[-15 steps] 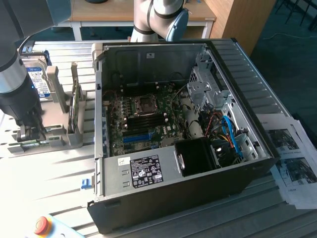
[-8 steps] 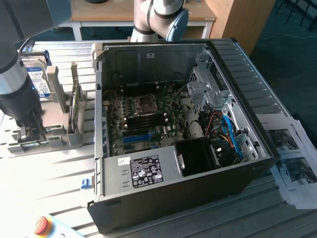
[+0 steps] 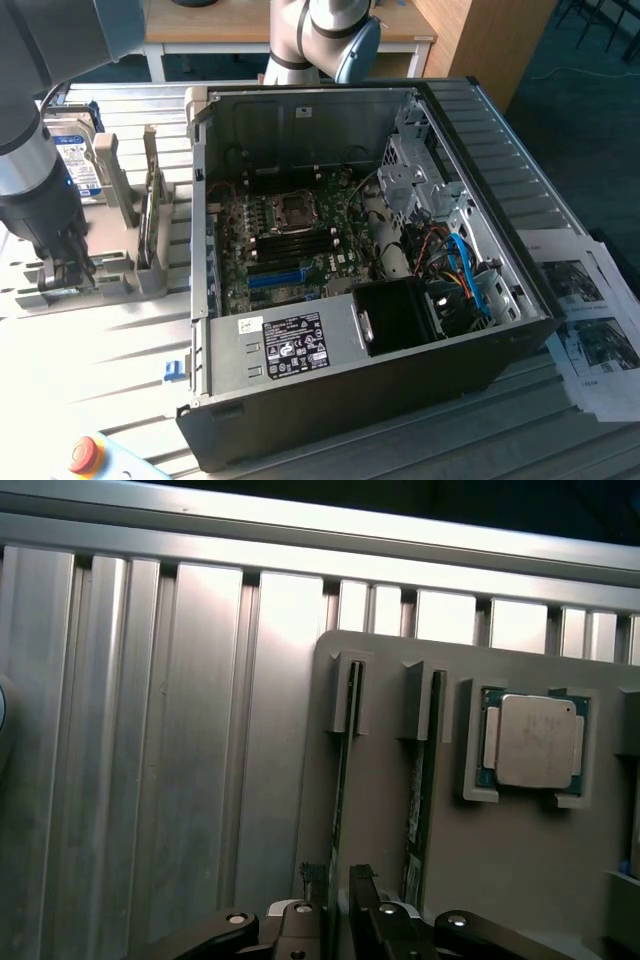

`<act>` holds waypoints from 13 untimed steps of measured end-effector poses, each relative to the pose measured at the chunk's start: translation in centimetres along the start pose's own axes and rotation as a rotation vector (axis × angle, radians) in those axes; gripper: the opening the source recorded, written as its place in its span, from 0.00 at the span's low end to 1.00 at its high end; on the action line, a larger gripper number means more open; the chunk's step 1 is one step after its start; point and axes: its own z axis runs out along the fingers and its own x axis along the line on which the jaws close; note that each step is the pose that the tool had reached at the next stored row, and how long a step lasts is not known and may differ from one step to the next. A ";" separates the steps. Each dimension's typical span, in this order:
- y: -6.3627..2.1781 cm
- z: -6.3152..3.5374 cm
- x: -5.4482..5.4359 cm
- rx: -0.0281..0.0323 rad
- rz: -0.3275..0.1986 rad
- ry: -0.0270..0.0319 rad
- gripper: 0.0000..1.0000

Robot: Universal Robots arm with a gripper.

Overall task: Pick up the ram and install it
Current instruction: 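Pick up the ram and move it above insertion slot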

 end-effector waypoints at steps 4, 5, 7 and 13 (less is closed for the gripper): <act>0.00 0.11 0.0 -0.0002 0.000 0.0002 0.24; 0.00 0.11 0.0 -0.0002 0.000 0.0002 0.24; -0.01 0.13 0.0 0.0000 0.000 0.0000 0.24; -0.01 0.26 -0.1 0.0002 0.000 -0.0001 0.24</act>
